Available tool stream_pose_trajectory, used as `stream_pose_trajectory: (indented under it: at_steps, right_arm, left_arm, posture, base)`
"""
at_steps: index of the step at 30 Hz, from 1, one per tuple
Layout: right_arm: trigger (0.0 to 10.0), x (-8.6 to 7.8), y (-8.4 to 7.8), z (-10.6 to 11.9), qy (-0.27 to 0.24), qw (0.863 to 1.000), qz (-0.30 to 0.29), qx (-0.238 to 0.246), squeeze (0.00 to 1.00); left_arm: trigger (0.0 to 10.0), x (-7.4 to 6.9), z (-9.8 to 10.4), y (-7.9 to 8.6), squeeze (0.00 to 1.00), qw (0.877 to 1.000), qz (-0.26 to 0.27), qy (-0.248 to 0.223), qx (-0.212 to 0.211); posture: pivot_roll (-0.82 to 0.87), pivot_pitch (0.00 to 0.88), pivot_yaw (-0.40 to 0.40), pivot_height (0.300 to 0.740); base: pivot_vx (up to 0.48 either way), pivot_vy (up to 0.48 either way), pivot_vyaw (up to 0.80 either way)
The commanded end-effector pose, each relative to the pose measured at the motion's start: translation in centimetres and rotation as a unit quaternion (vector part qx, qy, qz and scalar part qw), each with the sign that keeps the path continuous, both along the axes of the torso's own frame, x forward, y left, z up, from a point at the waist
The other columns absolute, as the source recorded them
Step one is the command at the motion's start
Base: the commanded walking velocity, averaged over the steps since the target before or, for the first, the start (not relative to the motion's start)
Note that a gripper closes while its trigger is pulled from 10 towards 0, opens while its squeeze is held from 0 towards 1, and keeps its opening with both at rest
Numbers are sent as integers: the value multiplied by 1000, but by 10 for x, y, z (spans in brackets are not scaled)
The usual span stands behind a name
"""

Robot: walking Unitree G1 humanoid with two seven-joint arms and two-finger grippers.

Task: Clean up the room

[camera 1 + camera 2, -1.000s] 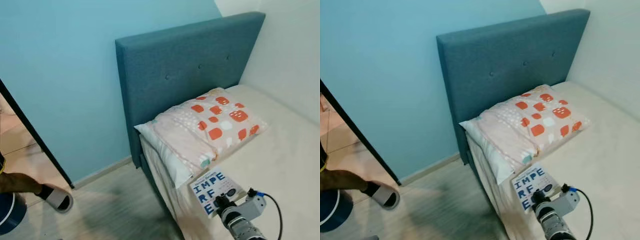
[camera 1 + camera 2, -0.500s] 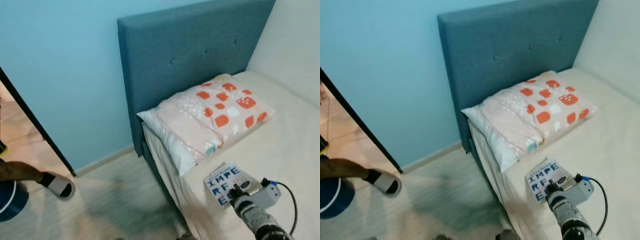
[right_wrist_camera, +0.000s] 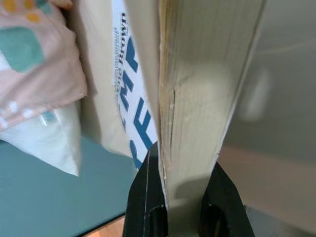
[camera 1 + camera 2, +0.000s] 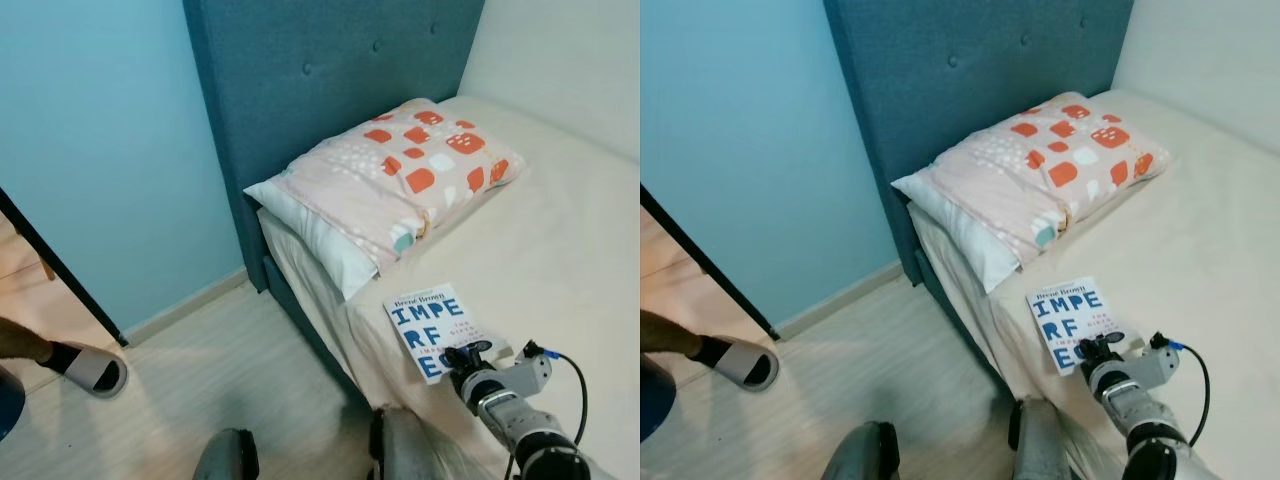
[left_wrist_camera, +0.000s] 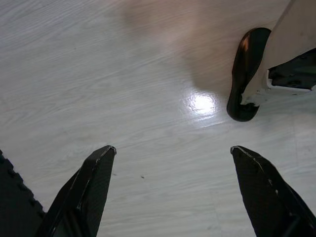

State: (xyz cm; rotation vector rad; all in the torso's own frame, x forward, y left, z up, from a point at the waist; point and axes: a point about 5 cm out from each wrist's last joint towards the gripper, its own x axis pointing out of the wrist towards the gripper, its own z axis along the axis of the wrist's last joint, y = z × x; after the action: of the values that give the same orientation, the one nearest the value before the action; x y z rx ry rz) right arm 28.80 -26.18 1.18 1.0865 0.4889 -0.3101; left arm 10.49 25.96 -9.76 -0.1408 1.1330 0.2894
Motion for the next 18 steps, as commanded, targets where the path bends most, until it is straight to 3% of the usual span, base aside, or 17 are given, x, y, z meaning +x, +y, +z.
stream_pose_trajectory:
  at_steps: [1, 3, 8, 15, 17, 18]
  right_arm:
    - [10000, -15, 2, -16, 77, 997, 13, -10, 0]
    - [10000, -18, -12, -13, 100, 995, -15, -20, 0]
    - [10000, -10, -24, 2, 63, 998, -4, -21, 0]
    - [10000, -2, -30, 23, 0, 992, 114, -46, 0]
    - [10000, -2, -30, 23, 0, 992, 114, -46, 0]
    - [10000, -3, -29, 25, -9, 987, 150, -51, 0]
  left_arm:
    - [10000, -8, -1, 4, 0, 1000, 2, 10, 2]
    - [10000, -9, -1, 4, 0, 1000, 3, 10, 2]
    - [10000, -11, -2, 4, 0, 1000, 5, 11, 2]
    - [10000, -18, -2, 5, 0, 1000, 26, 7, -4]
    - [10000, -18, -2, 5, 0, 1000, 26, 7, -4]
    - [10000, -20, -2, 7, 0, 1000, 30, 8, -4]
  posture:
    - [11, 203, 11, 580]
    - [13, 204, 11, 580]
    - [38, 212, 3, 580]
    - [95, 247, -8, 580]
    - [95, 247, -8, 580]
    - [101, 264, -5, 580]
  base:
    - [0, 0, 0]
    - [0, 0, 0]
    - [0, 0, 0]
    - [0, 0, 0]
    - [0, 0, 0]
    - [0, 0, 0]
